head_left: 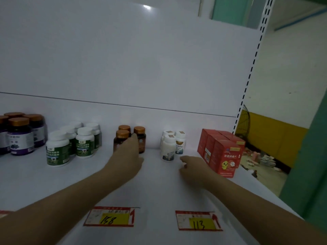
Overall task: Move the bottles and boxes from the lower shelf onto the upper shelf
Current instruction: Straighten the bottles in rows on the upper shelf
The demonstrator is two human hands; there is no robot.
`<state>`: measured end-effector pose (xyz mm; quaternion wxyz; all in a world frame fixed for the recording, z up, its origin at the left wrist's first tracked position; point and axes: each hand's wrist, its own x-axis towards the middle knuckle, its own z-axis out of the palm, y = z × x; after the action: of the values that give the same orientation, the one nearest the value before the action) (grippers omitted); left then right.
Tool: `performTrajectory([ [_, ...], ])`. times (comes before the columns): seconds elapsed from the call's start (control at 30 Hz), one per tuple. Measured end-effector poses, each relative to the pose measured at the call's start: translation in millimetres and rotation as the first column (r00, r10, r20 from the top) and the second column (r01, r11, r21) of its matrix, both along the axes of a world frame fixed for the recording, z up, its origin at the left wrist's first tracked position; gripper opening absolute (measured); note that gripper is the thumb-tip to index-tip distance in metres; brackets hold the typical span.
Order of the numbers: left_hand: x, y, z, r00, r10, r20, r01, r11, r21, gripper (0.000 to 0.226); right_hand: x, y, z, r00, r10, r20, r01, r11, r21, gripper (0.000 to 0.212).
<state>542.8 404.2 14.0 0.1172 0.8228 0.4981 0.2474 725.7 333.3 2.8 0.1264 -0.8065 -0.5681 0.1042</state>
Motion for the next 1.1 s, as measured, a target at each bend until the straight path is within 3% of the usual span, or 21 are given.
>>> performTrajectory([
  [0.1,47.5,-4.9,-3.7,0.992,-0.116,-0.039,0.111,0.986,-0.122,0.070,19.0,3.5,-0.6,1.000,0.012,-0.015,-0.013,0.997,-0.071,0.052],
  [0.2,75.4,6.8,-15.8,0.985,-0.101,-0.141,0.064,0.967,-0.248,0.066,23.1,13.0,-4.8,0.998,0.060,-0.034,-0.063,0.992,-0.113,0.053],
  [0.47,90.0,17.9,-27.3,0.970,-0.111,-0.215,0.056,0.967,-0.247,0.046,28.9,38.2,-26.6,0.991,0.124,0.042,-0.118,0.985,-0.122,0.053],
  [1.1,88.7,26.9,-33.0,0.953,-0.169,-0.251,0.093,0.953,-0.288,0.055,23.9,29.1,-19.1,0.996,0.039,-0.077,-0.049,0.991,-0.127,0.057],
])
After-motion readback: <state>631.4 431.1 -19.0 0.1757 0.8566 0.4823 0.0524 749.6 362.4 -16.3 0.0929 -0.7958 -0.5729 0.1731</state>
